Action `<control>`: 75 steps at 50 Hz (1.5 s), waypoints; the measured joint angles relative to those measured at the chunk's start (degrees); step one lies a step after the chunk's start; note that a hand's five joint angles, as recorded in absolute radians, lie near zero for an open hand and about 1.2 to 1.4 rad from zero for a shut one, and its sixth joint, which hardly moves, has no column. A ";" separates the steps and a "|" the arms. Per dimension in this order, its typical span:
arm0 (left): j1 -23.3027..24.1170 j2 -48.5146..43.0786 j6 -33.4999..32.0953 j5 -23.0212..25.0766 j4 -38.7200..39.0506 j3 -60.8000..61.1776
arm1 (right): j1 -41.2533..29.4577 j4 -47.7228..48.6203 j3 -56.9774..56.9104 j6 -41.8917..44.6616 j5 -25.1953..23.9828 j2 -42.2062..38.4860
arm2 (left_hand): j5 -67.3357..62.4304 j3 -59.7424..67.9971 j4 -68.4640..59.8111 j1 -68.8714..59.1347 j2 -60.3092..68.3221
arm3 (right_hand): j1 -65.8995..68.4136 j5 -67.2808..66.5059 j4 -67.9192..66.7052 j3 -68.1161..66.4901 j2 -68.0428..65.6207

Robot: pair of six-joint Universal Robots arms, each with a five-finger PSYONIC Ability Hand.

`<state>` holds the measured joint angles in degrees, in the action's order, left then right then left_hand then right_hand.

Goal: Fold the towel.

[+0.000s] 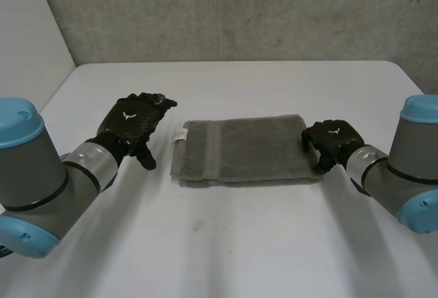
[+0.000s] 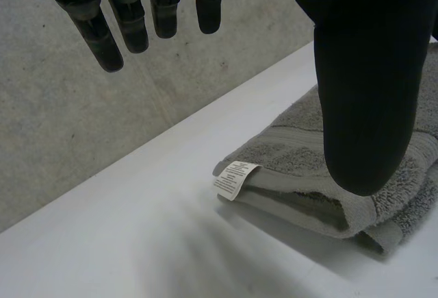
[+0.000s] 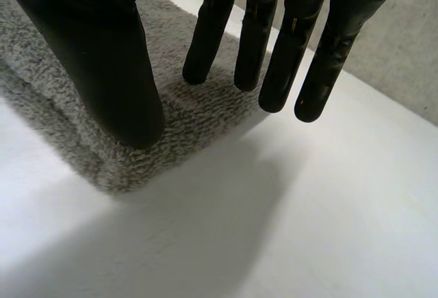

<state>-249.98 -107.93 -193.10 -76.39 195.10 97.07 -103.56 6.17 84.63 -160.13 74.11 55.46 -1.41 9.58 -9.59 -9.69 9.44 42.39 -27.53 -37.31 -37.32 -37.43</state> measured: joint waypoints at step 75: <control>-2.61 2.17 0.78 -0.51 -0.40 0.05 | -29.55 -17.49 -42.12 11.71 0.02 -18.87 | 0.00 0.00 0.00 0.00 0.00 | 28.46 -25.36 -25.26 -25.27 -24.17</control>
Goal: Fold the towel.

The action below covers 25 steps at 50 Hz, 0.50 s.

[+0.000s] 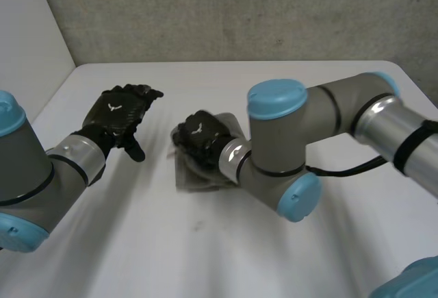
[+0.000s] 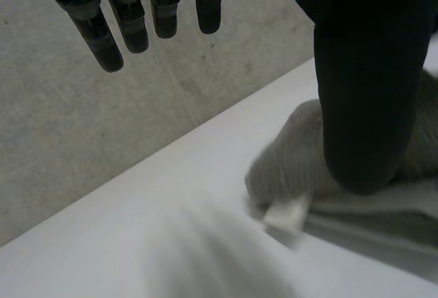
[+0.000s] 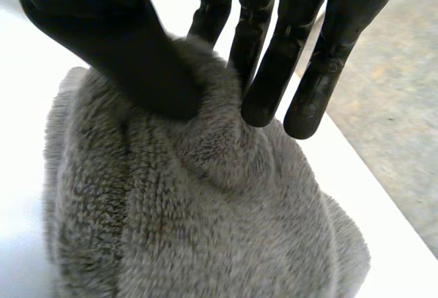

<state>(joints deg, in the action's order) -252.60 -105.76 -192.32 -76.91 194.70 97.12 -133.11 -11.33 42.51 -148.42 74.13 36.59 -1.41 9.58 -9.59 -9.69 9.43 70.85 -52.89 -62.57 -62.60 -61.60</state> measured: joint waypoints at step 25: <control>11.34 -16.97 14.89 -6.23 -13.64 -27.67 | 13.49 1.93 14.68 -31.47 4.32 13.45 | 0.00 0.16 -0.28 -0.19 0.49 | -60.32 51.20 52.64 53.08 51.94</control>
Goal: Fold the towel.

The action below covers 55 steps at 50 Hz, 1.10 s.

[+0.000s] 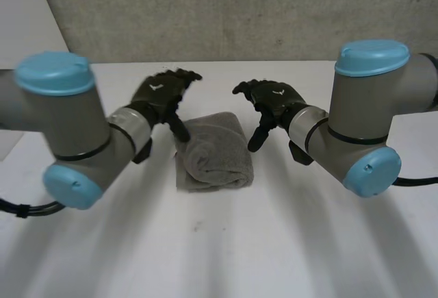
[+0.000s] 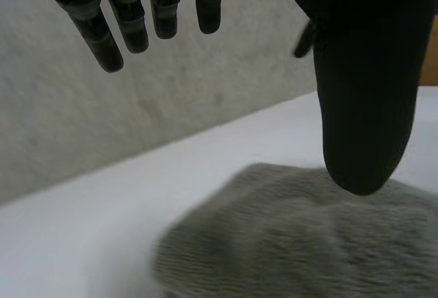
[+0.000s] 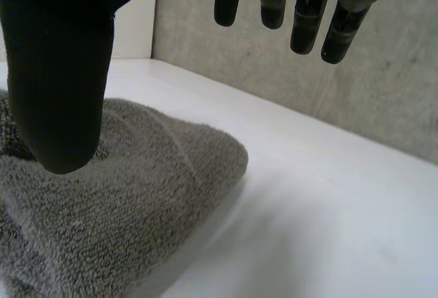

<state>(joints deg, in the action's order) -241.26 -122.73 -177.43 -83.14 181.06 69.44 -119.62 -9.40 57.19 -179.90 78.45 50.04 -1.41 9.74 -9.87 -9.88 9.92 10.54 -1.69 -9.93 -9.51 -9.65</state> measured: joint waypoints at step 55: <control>-9.79 32.81 -4.07 -10.07 -10.12 4.11 | 8.33 -7.29 0.28 3.41 14.69 26.81 | 0.08 -0.16 0.29 0.70 -0.45 | -0.17 0.21 0.17 0.00 0.00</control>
<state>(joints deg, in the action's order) -251.05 -89.92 -181.50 -93.21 170.94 73.56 -111.28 -16.69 57.47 -176.48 93.13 76.85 -1.33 9.58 -9.58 -9.18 9.48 10.36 -1.48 -9.76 -9.51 -9.65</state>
